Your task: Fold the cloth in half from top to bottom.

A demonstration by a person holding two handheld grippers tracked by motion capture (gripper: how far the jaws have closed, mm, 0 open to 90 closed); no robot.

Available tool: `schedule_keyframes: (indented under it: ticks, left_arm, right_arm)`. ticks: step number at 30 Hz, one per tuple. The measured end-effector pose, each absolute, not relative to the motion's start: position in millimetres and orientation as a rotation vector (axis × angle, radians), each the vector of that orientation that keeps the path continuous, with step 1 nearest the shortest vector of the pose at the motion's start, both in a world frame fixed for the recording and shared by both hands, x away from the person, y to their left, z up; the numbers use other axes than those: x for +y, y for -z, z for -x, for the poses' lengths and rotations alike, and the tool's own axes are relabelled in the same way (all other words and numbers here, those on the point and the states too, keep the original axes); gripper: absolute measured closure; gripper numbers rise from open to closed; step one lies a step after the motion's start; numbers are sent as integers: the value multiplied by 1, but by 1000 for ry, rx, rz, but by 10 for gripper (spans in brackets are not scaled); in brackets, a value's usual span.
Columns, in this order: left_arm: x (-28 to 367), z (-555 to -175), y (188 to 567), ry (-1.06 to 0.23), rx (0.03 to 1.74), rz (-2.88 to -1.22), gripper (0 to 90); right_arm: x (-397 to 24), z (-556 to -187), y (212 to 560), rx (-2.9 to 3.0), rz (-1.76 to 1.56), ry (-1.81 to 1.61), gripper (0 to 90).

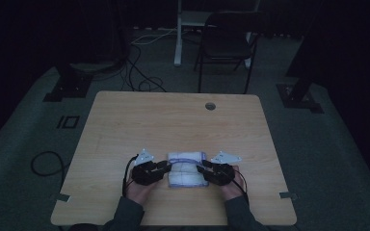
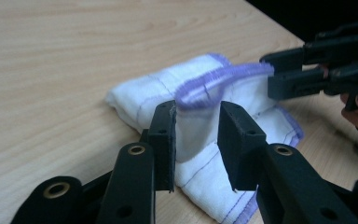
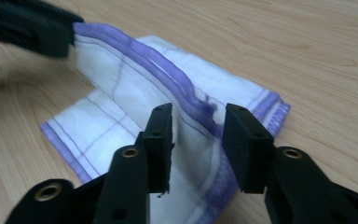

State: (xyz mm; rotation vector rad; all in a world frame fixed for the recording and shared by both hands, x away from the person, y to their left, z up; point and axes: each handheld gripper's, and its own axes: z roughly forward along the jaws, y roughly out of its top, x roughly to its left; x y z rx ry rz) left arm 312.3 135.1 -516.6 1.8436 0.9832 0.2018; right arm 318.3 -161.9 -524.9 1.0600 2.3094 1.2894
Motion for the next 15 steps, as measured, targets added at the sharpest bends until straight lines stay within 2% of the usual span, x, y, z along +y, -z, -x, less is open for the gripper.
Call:
schedule_keyframes:
  ticks: [5,15]
  left_arm:
    - [142,-316,517,-220,1021,-1824,673]
    - [146,-325,527,-235,1081,-1860,674]
  right_arm:
    - [-170,-315,523,2292,-1077,-1293,580]
    - [-194,-314,512,2194,-1145,-1382,571]
